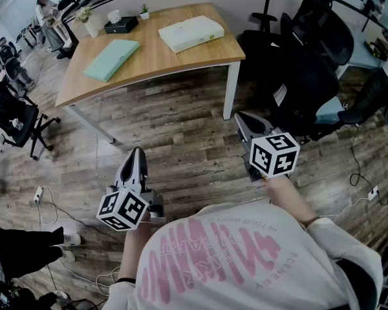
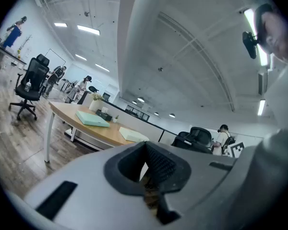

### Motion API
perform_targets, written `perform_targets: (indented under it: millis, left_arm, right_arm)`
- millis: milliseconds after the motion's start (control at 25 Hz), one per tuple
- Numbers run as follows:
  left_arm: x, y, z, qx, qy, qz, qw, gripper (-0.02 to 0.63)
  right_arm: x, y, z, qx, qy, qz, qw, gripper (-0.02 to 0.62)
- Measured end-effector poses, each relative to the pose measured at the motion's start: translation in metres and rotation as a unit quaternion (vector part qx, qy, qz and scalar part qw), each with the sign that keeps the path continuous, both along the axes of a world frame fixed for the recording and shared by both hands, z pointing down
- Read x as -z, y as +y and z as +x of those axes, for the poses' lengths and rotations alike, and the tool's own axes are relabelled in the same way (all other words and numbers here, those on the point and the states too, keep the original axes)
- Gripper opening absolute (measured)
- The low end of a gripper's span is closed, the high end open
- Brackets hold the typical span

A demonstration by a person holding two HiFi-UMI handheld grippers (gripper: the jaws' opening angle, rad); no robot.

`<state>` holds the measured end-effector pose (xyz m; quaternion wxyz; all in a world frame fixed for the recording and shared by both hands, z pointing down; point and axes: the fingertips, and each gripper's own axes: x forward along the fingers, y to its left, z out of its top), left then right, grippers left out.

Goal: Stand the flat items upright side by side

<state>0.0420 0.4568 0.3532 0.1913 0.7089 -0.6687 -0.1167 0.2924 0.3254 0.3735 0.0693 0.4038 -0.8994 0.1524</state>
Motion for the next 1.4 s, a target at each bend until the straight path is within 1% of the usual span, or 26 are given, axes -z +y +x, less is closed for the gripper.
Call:
perform_targets:
  millis: [200,320,480,680,800,920,1040,1200,1400]
  left_arm:
    - [-0.009,-0.014,0.007,0.007,0.007,0.0,1.0,0.002]
    - [-0.018,-0.023,0.01,0.008,0.013,-0.008,0.9999,0.002]
    - [-0.03,-0.039,0.013,-0.004,0.022,-0.023,0.9995,0.002]
    - [-0.043,-0.075,0.001,-0.02,0.032,-0.029,0.9989,0.002]
    - [-0.042,-0.113,-0.02,-0.026,0.034,-0.029,0.9986,0.002]
    - [-0.037,-0.156,-0.044,-0.034,0.048,-0.031,0.9978,0.002]
    - [-0.025,-0.196,-0.069,-0.043,0.055,-0.019,0.9974,0.002]
    - [-0.007,-0.244,-0.106,-0.046,0.04,-0.001,0.9981,0.002]
    - [0.007,-0.289,-0.147,-0.051,0.016,0.01,0.9985,0.002]
  right_arm:
    - [-0.013,-0.014,0.007,0.005,0.01,-0.01,1.0,-0.002]
    - [-0.025,-0.023,0.01,0.007,0.016,-0.021,1.0,-0.002]
    - [-0.038,-0.037,0.011,0.0,0.017,-0.042,0.999,-0.002]
    - [-0.058,-0.068,-0.003,-0.01,0.013,-0.068,0.998,-0.002]
    - [-0.064,-0.101,-0.018,-0.021,0.001,-0.087,0.996,-0.002]
    - [-0.063,-0.136,-0.039,-0.034,-0.014,-0.101,0.994,-0.002]
    - [-0.057,-0.173,-0.063,-0.038,-0.029,-0.104,0.993,-0.002]
    - [-0.042,-0.218,-0.097,-0.046,-0.041,-0.091,0.994,-0.002]
    - [-0.026,-0.263,-0.137,-0.055,-0.058,-0.071,0.994,-0.002]
